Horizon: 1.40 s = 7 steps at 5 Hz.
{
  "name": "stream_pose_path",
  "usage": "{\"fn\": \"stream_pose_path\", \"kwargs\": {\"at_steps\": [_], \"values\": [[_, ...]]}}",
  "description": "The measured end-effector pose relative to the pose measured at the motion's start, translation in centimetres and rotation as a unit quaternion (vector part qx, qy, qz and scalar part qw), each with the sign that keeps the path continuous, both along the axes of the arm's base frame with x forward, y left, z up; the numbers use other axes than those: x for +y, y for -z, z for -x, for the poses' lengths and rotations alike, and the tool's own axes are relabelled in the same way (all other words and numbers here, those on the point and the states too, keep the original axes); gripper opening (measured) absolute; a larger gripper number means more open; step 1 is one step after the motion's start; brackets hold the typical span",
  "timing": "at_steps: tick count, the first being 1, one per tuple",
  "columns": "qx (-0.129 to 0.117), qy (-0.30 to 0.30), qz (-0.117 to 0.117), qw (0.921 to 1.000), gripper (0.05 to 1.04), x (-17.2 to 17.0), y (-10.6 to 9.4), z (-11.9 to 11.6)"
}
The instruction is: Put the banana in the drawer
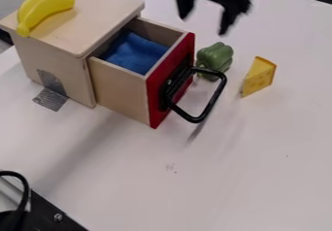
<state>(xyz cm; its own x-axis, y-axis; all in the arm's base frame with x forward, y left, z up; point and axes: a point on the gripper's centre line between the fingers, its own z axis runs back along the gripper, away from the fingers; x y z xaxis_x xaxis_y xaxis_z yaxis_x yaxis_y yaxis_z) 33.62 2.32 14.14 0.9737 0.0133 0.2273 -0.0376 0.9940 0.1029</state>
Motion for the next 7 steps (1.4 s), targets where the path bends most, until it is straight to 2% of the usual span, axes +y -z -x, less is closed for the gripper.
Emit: {"fn": "stream_pose_path", "kwargs": {"at_steps": [2,3,4,6,7], "values": [[-0.005,-0.041,0.004,0.9992,1.001,7.4,-4.4,2.8],[-0.001,-0.076,0.009,0.9971,1.001,10.8,-5.4,4.5],[0.0,-0.122,-0.001,0.9926,1.001,14.5,-5.6,5.5],[0.03,-0.188,0.019,0.9816,1.001,19.0,-2.2,6.8],[0.041,-0.203,0.04,0.9775,1.001,20.1,-0.2,7.0]]}}
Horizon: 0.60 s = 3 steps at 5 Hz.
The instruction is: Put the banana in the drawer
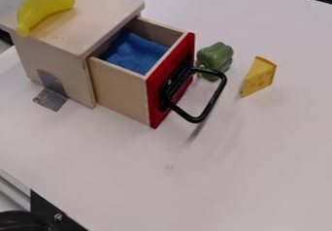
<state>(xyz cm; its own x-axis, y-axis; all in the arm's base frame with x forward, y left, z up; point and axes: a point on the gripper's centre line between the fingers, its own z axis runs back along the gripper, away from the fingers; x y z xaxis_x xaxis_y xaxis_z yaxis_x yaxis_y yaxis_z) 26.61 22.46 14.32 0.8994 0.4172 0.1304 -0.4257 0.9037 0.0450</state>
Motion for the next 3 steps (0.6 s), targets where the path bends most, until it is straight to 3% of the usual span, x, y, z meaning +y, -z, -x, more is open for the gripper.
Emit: {"fn": "stream_pose_path", "kwargs": {"at_steps": [2,3], "values": [[0.005,-0.011,0.018,0.9998,1.001,0.5,2.1,-0.2],[0.011,-0.008,0.016,0.9998,0.971,0.2,2.6,-0.2]]}}
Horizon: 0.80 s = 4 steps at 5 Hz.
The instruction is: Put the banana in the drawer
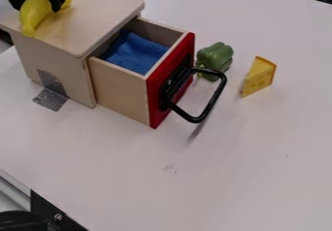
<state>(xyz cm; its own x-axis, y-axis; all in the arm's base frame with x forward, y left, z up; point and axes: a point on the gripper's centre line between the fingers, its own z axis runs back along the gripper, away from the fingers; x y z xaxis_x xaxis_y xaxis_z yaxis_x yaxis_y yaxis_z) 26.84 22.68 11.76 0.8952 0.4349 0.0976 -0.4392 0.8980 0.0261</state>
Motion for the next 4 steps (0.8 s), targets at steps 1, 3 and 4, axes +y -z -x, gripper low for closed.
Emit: {"fn": "stream_pose_path", "kwargs": {"at_steps": [1,3,4], "values": [[0.001,0.012,0.001,0.9999,0.698,-0.7,0.8,-0.1],[-0.018,0.078,0.005,0.9968,0.546,-6.0,-0.2,-3.3],[-0.016,0.114,0.014,0.9932,0.546,-10.2,0.1,-4.9]]}}
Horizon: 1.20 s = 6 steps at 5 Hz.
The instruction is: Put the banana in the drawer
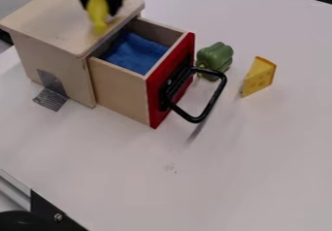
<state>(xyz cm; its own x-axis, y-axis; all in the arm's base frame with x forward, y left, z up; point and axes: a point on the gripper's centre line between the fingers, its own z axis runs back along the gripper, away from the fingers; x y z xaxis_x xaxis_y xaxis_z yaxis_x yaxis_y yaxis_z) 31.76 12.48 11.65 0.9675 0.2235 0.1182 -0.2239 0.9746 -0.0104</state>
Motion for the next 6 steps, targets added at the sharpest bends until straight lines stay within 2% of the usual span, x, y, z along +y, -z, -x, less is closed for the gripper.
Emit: {"fn": "stream_pose_path", "kwargs": {"at_steps": [1,2,4,5,6], "values": [[0.007,0.025,-0.01,0.9996,0.546,-3.4,0.4,-0.9],[0.022,0.051,-0.015,0.9984,0.545,-5.3,1.4,-1.0],[0.053,0.048,-0.024,0.9971,0.545,-5.1,3.4,1.1],[0.053,0.036,-0.025,0.9976,0.595,-4.5,3.3,1.8],[0.062,0.028,-0.023,0.9974,0.759,-3.9,3.7,2.5]]}}
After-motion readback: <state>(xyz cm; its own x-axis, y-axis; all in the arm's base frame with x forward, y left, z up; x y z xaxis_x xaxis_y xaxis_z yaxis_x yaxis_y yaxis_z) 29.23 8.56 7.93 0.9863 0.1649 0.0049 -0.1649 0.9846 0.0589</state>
